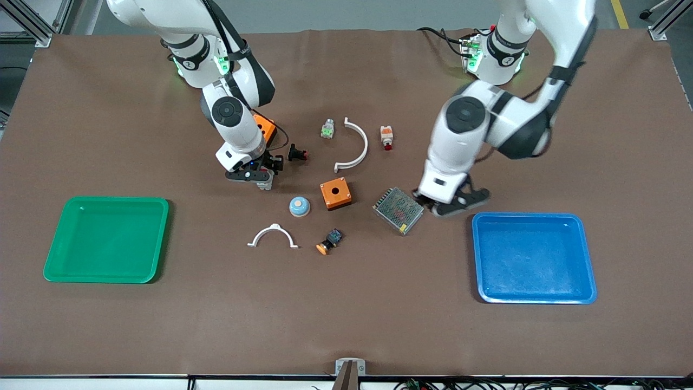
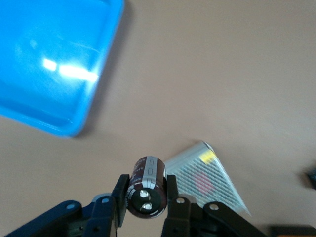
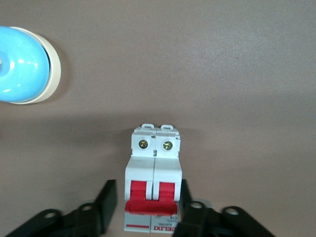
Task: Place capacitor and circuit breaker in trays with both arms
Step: 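Carry the capacitor to the blue tray while the right gripper carries the breaker, then release the capacitor in the blue tray while the right gripper lowers the breaker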
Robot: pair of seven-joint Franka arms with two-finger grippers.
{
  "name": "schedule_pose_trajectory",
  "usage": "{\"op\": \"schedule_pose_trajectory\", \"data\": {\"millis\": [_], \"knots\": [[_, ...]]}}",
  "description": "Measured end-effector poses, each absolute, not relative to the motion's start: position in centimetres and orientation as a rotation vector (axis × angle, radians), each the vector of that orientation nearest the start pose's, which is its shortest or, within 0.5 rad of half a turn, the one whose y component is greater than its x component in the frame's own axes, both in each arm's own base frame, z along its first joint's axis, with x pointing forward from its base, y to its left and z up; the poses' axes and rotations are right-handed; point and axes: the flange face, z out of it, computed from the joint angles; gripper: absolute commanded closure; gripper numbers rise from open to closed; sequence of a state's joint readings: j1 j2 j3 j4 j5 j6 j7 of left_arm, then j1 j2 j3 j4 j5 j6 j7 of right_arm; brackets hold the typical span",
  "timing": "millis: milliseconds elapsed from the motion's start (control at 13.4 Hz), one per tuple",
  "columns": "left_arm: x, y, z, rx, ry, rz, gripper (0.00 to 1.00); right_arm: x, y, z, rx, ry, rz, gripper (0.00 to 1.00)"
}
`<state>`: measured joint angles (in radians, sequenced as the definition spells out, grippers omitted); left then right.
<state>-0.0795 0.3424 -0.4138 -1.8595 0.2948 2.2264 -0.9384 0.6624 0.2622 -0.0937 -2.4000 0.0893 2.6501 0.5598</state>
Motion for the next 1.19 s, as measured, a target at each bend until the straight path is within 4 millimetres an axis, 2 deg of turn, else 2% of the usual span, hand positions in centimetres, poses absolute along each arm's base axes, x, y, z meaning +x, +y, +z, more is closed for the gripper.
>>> {"op": "schedule_pose_trajectory", "data": {"millis": [224, 373, 448, 522, 597, 746, 821, 896, 970, 1045, 1119, 1194], "knots": [[61.6, -17.5, 34.3, -3.068, -0.351, -0.143, 1.0, 42.9, 25.9, 20.9, -3.128, 0.132, 0.019, 1.0], [63.8, -13.6, 33.2, -3.082, -0.304, -0.124, 1.0, 44.8, 24.0, 21.5, -3.119, 0.177, 0.002, 1.0], [64.7, -12.3, 32.4, -3.09, -0.299, -0.109, 1.0, 46.3, 22.2, 22.1, -3.12, 0.208, 0.012, 1.0], [65.5, -11.1, 31.3, -3.1, -0.292, -0.09, 1.0, 48.2, 19.4, 22.9, -3.122, 0.238, 0.031, 1.0], [66.2, -10.0, 30.0, -3.109, -0.285, -0.067, 1.0, 50.3, 15.6, 23.9, -3.122, 0.245, 0.044, 1.0], [67.3, -7.5, 27.2, -3.114, -0.298, -0.018, 1.0, 54.0, 6.4, 26.1, -3.117, 0.239, 0.05, 1.0], [67.6, -6.5, 25.6, -3.116, -0.304, 0.008, 1.0, 55.3, 1.6, 27.4, -3.114, 0.231, 0.041, 1.0], [67.8, -6.0, 24.2, -3.12, -0.31, 0.034, 0.96, 56.3, -2.4, 28.7, -3.112, 0.224, 0.014, 1.0], [67.8, -5.9, 23.0, -3.124, -0.313, 0.054, 0.89, 57.1, -5.7, 30.0, -3.112, 0.23, -0.023, 1.0], [67.8, -5.9, 22.0, -3.126, -0.315, 0.072, 0.73, 57.7, -8.6, 31.0, -3.114, 0.242, -0.054, 1.0], [67.8, -5.7, 21.4, -3.126, -0.32, 0.075, 0.5, 58.1, -10.7, 31.3, -3.118, 0.249, -0.066, 1.0], [67.9, -5.2, 21.1, -3.123, -0.329, 0.071, 0.18, 58.4, -12.4, 30.8, -3.122, 0.251, -0.064, 1.0]]}}
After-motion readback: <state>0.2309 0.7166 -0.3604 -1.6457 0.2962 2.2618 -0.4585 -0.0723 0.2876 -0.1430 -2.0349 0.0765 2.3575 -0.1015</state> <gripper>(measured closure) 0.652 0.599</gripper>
